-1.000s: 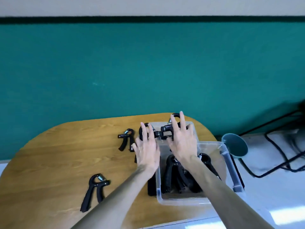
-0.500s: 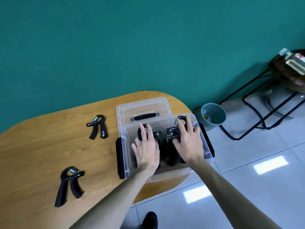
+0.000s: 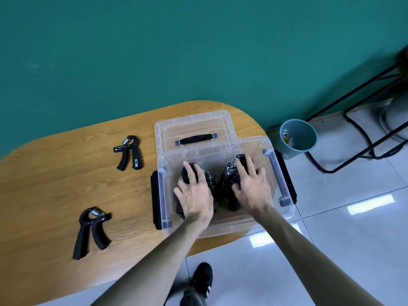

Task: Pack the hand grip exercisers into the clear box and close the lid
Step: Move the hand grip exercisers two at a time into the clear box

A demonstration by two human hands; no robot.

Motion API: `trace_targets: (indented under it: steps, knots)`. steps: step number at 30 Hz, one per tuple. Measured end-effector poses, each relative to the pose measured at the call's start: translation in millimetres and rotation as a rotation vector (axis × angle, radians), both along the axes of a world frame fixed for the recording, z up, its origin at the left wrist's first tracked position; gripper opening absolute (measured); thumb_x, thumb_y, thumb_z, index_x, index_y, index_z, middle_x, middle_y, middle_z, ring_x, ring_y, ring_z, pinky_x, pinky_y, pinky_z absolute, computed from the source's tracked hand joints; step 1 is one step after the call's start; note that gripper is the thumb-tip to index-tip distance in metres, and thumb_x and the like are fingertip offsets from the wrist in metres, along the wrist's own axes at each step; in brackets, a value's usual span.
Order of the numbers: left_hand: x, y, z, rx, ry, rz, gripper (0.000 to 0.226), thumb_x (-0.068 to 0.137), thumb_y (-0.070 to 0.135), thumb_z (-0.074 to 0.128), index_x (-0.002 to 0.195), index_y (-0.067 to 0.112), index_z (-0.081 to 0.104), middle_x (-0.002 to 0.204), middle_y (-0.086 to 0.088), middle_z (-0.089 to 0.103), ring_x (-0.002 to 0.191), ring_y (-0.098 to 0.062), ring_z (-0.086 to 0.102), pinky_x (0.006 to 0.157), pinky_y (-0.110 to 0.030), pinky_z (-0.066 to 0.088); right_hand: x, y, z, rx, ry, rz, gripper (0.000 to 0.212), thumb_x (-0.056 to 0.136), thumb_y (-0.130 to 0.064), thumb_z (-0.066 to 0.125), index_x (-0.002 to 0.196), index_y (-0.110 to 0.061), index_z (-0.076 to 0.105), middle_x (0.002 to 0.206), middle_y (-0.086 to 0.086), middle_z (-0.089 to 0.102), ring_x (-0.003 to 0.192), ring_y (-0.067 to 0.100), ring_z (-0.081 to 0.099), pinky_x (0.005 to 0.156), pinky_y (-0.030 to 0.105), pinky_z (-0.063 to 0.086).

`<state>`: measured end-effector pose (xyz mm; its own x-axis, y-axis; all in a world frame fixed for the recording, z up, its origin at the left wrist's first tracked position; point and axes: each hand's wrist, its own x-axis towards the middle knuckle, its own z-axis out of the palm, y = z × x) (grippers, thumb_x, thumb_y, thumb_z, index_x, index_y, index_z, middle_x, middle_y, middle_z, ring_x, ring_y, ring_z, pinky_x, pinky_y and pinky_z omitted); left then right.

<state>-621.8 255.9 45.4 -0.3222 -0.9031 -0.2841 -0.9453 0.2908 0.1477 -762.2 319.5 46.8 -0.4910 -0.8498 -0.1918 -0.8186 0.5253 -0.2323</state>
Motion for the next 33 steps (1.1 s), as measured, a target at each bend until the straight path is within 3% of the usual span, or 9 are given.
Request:
trace_targets:
  steps: [8,16,19,21,23,25,27,31,33]
  knots:
    - [0,-1,-1,-0.003,0.011,-0.022,0.078,0.098,0.027,0.047,0.161,0.013,0.003,0.167,-0.014,-0.018,0.114,-0.04,0.046,0.088,-0.049,0.045,-2,-3,-5,0.055,0.006,0.048,0.075,0.094,-0.036,0.049,0.158,-0.026,0.012,0.168,0.0,-0.002,0.113,0.036,0.048,0.084,0.043,0.052]
    - [-5,-1,-1,-0.007,-0.007,-0.023,0.083,0.095,0.017,0.052,0.16,0.01,0.0,0.165,-0.019,-0.021,0.106,-0.037,0.046,0.079,-0.042,0.038,2,-5,-7,0.048,0.021,0.019,0.075,0.094,-0.039,0.049,0.159,-0.026,0.013,0.169,0.001,0.0,0.12,0.036,0.046,0.088,0.044,0.049]
    - [-7,-2,3,0.023,0.005,-0.007,0.087,0.093,0.012,0.054,0.16,0.01,-0.002,0.164,-0.021,-0.022,0.118,-0.042,0.044,0.088,-0.044,0.042,6,-7,-9,0.054,0.027,0.008,0.076,0.094,-0.04,0.052,0.159,-0.025,0.014,0.169,0.004,0.001,0.128,0.039,0.042,0.093,0.048,0.047]
    - [-10,-3,5,0.068,0.013,0.016,0.095,0.09,0.005,0.059,0.159,0.01,-0.007,0.163,-0.02,-0.027,0.133,-0.049,0.033,0.099,-0.049,0.041,7,-9,-11,0.086,0.04,0.01,0.078,0.095,-0.042,0.054,0.16,-0.023,0.015,0.169,0.006,0.002,0.139,0.042,0.033,0.103,0.053,0.04]
    - [-11,-4,6,0.111,0.019,0.016,0.101,0.09,0.006,0.063,0.159,0.01,-0.011,0.161,-0.02,-0.03,0.145,-0.054,0.016,0.112,-0.058,0.031,7,-12,-12,0.081,0.072,0.03,0.078,0.095,-0.044,0.058,0.159,-0.018,0.021,0.168,0.009,0.008,0.147,0.043,0.022,0.113,0.058,0.03]
    - [-5,-7,10,0.145,0.034,-0.008,0.096,0.096,0.018,0.06,0.159,0.011,-0.012,0.162,-0.019,-0.029,0.149,-0.054,0.003,0.12,-0.062,0.015,8,-14,-10,0.02,0.122,0.062,0.072,0.094,-0.043,0.062,0.153,-0.013,0.035,0.165,0.014,0.021,0.147,0.044,0.024,0.113,0.06,0.031]
    - [3,-11,19,0.116,0.081,-0.06,0.082,0.102,0.031,0.049,0.16,0.011,-0.006,0.164,-0.021,-0.02,0.151,-0.049,0.003,0.12,-0.059,0.014,13,-18,-5,-0.061,0.16,0.063,0.062,0.096,-0.04,0.059,0.149,-0.012,0.043,0.161,0.017,0.03,0.144,0.044,0.031,0.108,0.06,0.037]
    - [32,-23,38,-0.139,0.203,-0.224,0.068,0.096,0.034,0.053,0.156,0.013,0.028,0.166,-0.019,0.015,0.141,-0.037,0.034,0.105,-0.049,0.036,39,-37,21,-0.158,0.137,0.077,0.058,0.099,-0.043,0.037,0.152,-0.019,0.034,0.16,0.016,0.032,0.14,0.04,0.036,0.104,0.057,0.04]
    - [49,-33,42,-0.215,0.257,-0.243,0.064,0.096,0.034,0.051,0.154,0.014,0.032,0.167,-0.013,0.017,0.14,-0.035,0.036,0.106,-0.049,0.037,55,-50,32,-0.176,0.12,0.095,0.057,0.1,-0.044,0.031,0.153,-0.022,0.031,0.161,0.014,0.03,0.138,0.04,0.037,0.104,0.056,0.04]
